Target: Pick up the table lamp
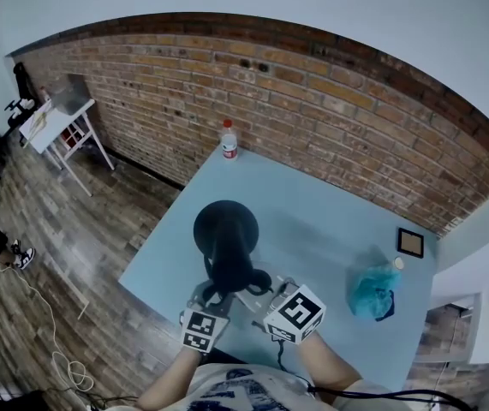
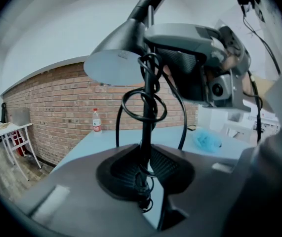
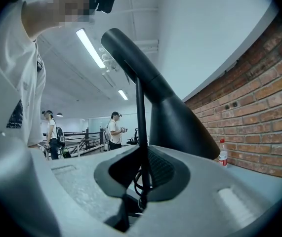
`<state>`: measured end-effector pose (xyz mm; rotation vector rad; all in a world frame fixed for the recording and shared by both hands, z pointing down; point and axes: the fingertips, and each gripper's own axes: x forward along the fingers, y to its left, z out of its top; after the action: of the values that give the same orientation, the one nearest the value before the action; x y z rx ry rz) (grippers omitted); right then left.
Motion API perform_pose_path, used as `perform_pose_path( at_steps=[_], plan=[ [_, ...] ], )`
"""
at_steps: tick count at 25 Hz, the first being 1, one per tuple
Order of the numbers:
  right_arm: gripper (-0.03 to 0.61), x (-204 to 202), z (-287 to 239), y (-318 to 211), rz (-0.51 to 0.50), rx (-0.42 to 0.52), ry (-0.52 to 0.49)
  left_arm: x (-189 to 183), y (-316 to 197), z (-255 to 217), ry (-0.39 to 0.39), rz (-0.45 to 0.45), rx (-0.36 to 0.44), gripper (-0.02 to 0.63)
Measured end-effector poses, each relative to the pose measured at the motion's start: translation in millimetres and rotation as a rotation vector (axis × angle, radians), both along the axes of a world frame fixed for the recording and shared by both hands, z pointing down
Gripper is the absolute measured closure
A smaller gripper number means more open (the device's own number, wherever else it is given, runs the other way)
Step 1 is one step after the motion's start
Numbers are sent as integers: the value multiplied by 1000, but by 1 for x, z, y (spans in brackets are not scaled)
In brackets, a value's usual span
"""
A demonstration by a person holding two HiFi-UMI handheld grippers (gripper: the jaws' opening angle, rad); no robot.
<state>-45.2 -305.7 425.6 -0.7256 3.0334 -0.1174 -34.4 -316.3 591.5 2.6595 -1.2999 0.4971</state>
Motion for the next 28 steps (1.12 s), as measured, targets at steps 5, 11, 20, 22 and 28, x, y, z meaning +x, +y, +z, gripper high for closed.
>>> perform_pose_path(
  at_steps=[5, 11, 20, 22, 28],
  plan=[
    [545, 3, -9, 2, 7, 21, 9, 5, 0, -9, 10, 3, 5, 551],
    [545, 6, -22, 2, 13, 46, 20, 10, -3, -22, 11, 9, 23, 551],
    [545, 8, -30, 4, 15, 56, 18, 9, -3, -31, 0, 5, 37, 551],
    [545, 8, -30, 4, 14, 55, 18, 10, -2, -31, -1, 6, 33, 551],
    [546, 8, -30, 4, 17, 54, 20, 11, -1, -31, 4, 9, 30, 551]
  ],
)
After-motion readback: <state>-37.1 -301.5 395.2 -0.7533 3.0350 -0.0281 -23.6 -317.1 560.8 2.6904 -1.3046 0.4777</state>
